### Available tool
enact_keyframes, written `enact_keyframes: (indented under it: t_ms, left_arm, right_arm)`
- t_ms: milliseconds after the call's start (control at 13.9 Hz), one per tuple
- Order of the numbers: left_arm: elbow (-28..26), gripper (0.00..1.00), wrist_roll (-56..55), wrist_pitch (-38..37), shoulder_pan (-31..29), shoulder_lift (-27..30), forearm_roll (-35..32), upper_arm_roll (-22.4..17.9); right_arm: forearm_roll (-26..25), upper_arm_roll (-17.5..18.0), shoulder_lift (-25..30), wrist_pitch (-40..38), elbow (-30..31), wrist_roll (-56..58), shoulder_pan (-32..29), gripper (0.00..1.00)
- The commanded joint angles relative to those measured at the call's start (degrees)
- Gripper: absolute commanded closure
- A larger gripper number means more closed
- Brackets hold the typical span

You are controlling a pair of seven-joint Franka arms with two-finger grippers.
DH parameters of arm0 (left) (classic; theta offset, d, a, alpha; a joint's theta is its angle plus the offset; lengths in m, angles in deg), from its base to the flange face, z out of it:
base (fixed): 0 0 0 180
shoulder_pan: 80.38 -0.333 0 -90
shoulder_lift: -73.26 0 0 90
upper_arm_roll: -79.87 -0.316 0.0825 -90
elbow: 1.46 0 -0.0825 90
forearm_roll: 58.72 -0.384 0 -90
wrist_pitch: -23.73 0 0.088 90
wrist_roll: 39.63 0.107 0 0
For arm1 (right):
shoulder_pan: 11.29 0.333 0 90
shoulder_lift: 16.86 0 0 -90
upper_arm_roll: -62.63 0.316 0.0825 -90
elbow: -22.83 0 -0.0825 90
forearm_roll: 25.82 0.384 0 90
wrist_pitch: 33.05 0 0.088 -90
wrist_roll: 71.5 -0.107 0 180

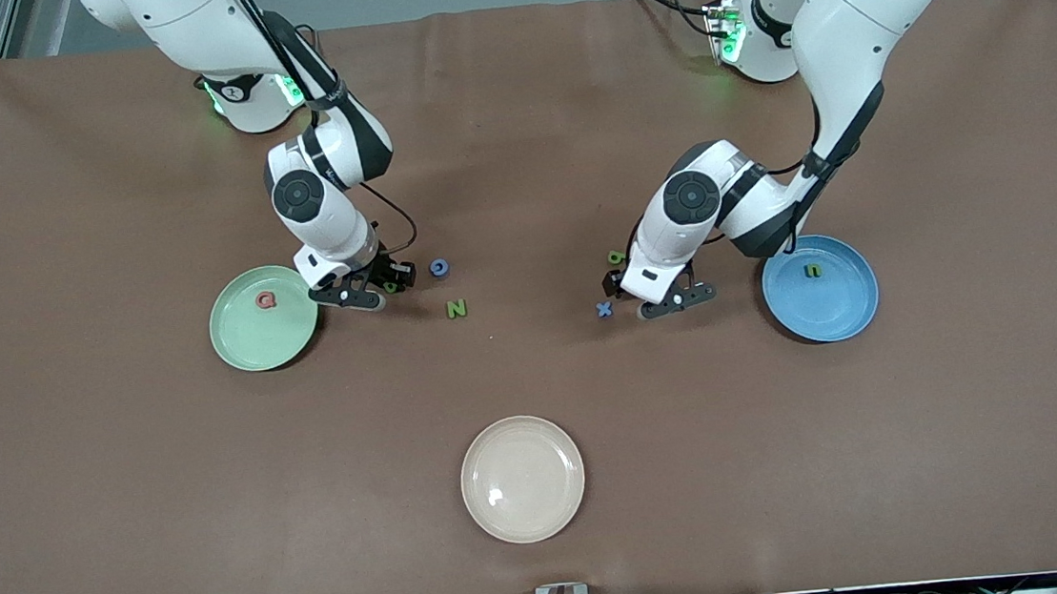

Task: Sort upper and lower case letters into plates
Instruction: 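Grasp the green B with the right gripper while the left gripper grasps the E, then drop the B in the green plate while the left gripper drops E in blue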

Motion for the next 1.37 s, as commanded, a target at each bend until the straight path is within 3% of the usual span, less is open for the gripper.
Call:
enact_keyframes:
  t_ms: [0,288,432,576,865,1297]
  left_arm:
    - [0.8,0.22,-2.0,0.0,0.8,-0.4,-1.5,-0.5]
    - [-0.4,0.35,-2.0,-0.3,0.8,-0.3,-1.9,-0.5]
    - [-0.8,0.44,-2.0,-0.3,0.8,-0.1,-1.9,-0.5]
    - [-1.1,0.57,-2.0,-0.3,0.7,0.0,-1.9,-0.5]
    - [-1.7,0.78,-2.2,-0.8,0.1,0.7,-1.9,-0.5]
    - [-2.3,0.81,4.1,-10.9,-5.0,8.5,-1.8,0.7]
  right_arm:
    - [-0.1,-1.3,0.4,-2.2,0.5,0.4,0.2,1.00]
    - [-10.6,-6.8,5.7,-15.5,-3.2,1.3,-0.1,1.00]
    - [-13.1,-10.3,7.7,-20.0,-4.2,5.6,-0.8,1.00]
    - [-13.1,-13.3,9.0,-21.0,-4.2,13.9,-2.5,1.00]
    - [-13.0,-13.5,9.0,-19.7,-2.4,19.6,-7.8,1.00]
    - [-9.3,-13.3,7.0,-15.2,0.2,19.4,-8.3,1.00]
